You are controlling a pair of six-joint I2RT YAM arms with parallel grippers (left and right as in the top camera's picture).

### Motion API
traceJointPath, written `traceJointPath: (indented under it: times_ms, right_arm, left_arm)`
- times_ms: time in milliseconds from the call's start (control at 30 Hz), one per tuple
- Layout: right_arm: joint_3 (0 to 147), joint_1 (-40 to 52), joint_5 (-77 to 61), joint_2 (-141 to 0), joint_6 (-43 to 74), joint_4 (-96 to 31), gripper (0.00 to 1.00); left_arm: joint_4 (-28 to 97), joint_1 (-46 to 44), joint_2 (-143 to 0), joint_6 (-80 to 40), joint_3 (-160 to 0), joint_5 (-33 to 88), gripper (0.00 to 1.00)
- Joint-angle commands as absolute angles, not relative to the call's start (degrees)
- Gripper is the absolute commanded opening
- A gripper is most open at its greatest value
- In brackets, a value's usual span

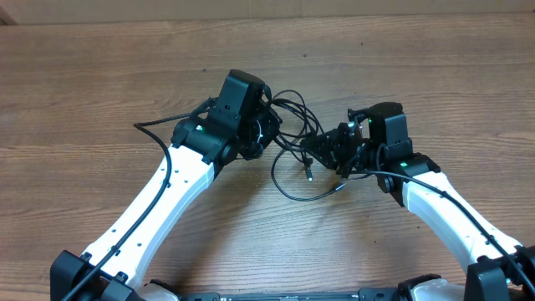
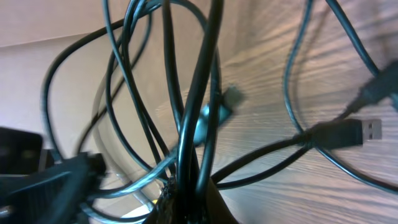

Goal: Untangle cables

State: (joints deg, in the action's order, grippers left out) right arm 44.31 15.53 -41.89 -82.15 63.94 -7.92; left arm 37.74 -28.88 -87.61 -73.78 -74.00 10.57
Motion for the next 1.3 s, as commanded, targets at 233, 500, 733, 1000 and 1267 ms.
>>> traceJointPath:
  times_ms: [233,500,733,1000,1267]
  right_arm:
    - [45.06,15.79,-34.68,-82.43,55.72,-16.6,0.04]
    - [45.06,15.79,-27.81,-82.43,52.16,-22.81,0.04]
    - [45.06,15.68,-22.98,-82.43,51.94,-26.48,0.04]
    - [45.06,15.68,-21.58,-82.43,52.01,-26.26,0.04]
    - [45.08,15.68,-20.34,-82.43,51.99,-25.82,0.25]
  left_arm:
    - [37.54,-27.99,-86.48,-75.46,-75.22,11.66,0.04]
    - [37.5,-25.12,-86.15,-75.31,-75.22,15.27,0.04]
    - [37.52,-19.73,-80.99,-71.42,-75.24,16.95,0.04]
    - [37.5,-13.3,-71.61,-65.73,-75.24,16.99,0.04]
    - [37.45,-9.67,-62.74,-61.21,-75.24,15.79,0.04]
